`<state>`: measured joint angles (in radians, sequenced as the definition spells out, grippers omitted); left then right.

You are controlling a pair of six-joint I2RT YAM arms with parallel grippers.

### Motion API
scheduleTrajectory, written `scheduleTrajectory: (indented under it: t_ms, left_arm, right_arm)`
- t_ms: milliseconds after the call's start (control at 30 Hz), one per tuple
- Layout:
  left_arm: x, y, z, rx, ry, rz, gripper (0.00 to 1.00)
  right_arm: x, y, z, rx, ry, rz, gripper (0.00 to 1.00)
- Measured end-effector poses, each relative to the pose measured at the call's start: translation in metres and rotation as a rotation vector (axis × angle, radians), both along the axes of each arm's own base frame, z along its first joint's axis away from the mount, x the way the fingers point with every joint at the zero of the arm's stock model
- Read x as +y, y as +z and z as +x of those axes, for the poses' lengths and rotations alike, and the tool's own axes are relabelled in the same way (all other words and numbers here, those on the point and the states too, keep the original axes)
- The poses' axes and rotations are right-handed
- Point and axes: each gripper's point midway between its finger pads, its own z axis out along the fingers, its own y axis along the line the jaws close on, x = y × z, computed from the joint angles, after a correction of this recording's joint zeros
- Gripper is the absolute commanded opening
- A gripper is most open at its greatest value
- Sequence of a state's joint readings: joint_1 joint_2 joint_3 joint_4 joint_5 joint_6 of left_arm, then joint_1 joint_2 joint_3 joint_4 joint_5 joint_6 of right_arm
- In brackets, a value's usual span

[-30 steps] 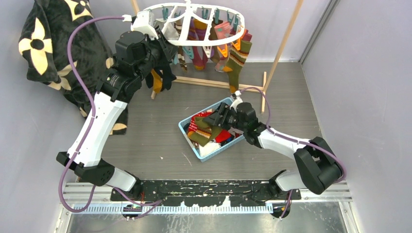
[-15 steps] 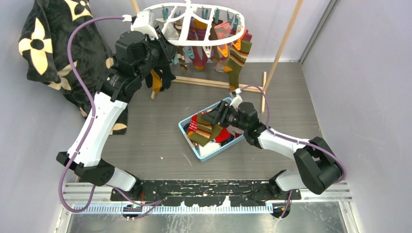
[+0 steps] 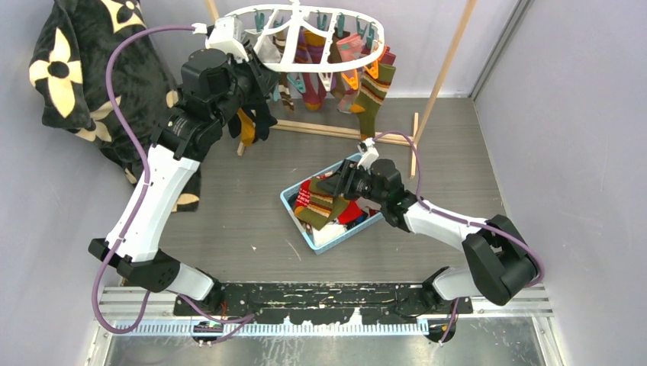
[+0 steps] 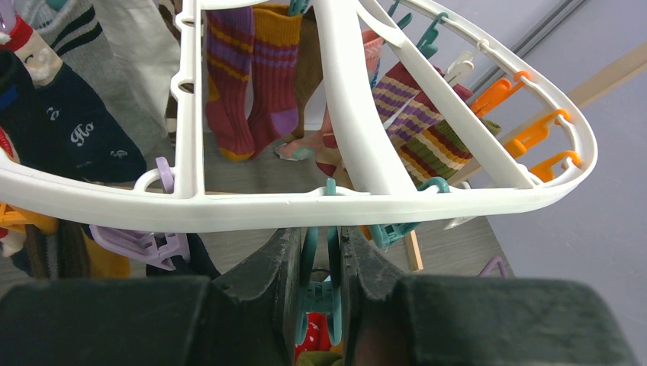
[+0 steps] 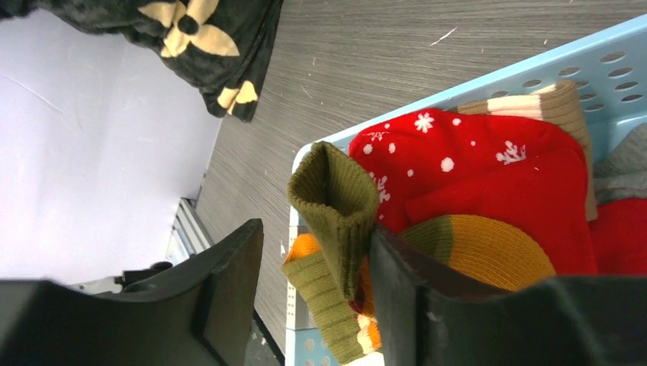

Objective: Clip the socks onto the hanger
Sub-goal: Pick up the sock from the bin, then clamp the sock onto the hanger.

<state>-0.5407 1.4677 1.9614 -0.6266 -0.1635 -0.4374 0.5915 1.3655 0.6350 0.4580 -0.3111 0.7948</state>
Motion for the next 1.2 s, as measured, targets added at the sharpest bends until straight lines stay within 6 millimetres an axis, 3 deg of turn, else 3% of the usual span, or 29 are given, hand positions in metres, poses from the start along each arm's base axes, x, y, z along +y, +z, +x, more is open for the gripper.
scheduleTrajectory:
  t_ms: [200, 300, 433, 533, 633, 933, 1067, 1200]
  left_arm:
    - [0.0, 0.0, 0.0, 0.0, 0.0, 0.001, 0.1]
    - [0.0, 0.0, 0.0, 0.0, 0.0, 0.001, 0.1]
    - [0.0, 0.0, 0.0, 0.0, 0.0, 0.001, 0.1]
    - [0.0, 0.0, 0.0, 0.0, 0.0, 0.001, 0.1]
    - [0.0, 0.0, 0.0, 0.001, 0.0, 0.001, 0.1]
    - [0.0, -0.001, 0.0, 0.003, 0.0, 0.002, 0.09]
    - [0.0, -0.001, 0.0, 0.004, 0.001, 0.002, 0.09]
    - [0.0, -0.002, 0.0, 0.004, 0.001, 0.003, 0.09]
  right_arm:
    - [0.0, -0.003, 0.0, -0.023, 0.004, -0.032, 0.16]
    - [-0.003, -0.002, 0.002, -0.044, -0.011, -0.053, 0.1]
    - [-0.007, 0.015, 0.001, -0.117, -0.026, -0.076, 0.06]
    - [-0.004, 0.042, 0.001, -0.206, -0.017, -0.097, 0.04]
    - [0.004, 0.08, 0.002, -0.326, 0.006, -0.119, 0.03]
    - [0.031, 0.218, 0.0, -0.727, 0.006, -0.177, 0.01]
    - [0.039, 0.243, 0.005, -0.821, -0.043, -0.217, 0.01]
    - [0.049, 0.237, 0.015, -0.848, -0.064, -0.284, 0.01]
